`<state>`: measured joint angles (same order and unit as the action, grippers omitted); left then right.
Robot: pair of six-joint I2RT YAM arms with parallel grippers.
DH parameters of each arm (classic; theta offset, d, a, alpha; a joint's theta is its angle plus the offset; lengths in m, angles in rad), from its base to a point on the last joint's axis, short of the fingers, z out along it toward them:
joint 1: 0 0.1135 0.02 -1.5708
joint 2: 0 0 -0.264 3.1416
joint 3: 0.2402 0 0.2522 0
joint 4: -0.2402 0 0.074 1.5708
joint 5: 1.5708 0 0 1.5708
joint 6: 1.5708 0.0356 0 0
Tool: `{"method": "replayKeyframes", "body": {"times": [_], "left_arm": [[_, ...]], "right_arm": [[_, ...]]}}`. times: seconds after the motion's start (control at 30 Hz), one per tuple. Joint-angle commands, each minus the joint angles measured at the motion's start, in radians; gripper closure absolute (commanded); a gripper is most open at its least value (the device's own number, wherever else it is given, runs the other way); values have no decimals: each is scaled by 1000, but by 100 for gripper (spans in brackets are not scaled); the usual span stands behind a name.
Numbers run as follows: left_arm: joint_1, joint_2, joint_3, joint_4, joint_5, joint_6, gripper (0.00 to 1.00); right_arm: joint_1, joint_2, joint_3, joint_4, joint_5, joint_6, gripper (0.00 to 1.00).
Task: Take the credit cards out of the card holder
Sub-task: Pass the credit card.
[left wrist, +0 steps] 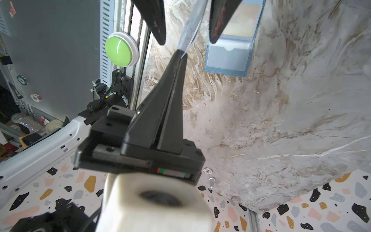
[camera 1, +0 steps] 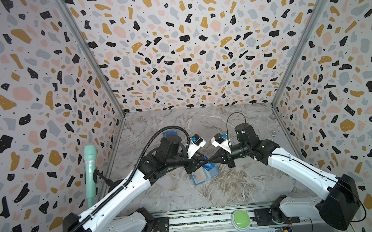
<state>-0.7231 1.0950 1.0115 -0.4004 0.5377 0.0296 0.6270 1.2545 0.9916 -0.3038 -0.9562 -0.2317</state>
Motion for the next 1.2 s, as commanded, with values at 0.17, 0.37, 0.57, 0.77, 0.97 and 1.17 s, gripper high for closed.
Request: {"method": "replayKeyframes", "body": {"times": [0.17, 0.37, 0.57, 0.77, 0.97, 1.17], "left_arm": [[35, 20, 16, -2, 89, 41, 85], [84, 22, -5, -10, 148, 49, 81], [106, 28, -20, -20, 213, 62, 82], [113, 28, -32, -17, 249, 66, 85], [119, 29, -42, -5, 273, 68, 90], [131, 28, -54, 31, 291, 52, 100]], "right_arm": [[-1, -15, 15, 6, -17, -27, 100], [-4, -20, 10, 11, -19, -25, 100], [-14, -28, 9, 28, -21, -16, 100], [-20, -20, 10, 44, -31, -8, 100], [-24, -4, 9, 67, -50, 0, 100], [-35, 0, 3, 79, -49, 3, 100]]}}
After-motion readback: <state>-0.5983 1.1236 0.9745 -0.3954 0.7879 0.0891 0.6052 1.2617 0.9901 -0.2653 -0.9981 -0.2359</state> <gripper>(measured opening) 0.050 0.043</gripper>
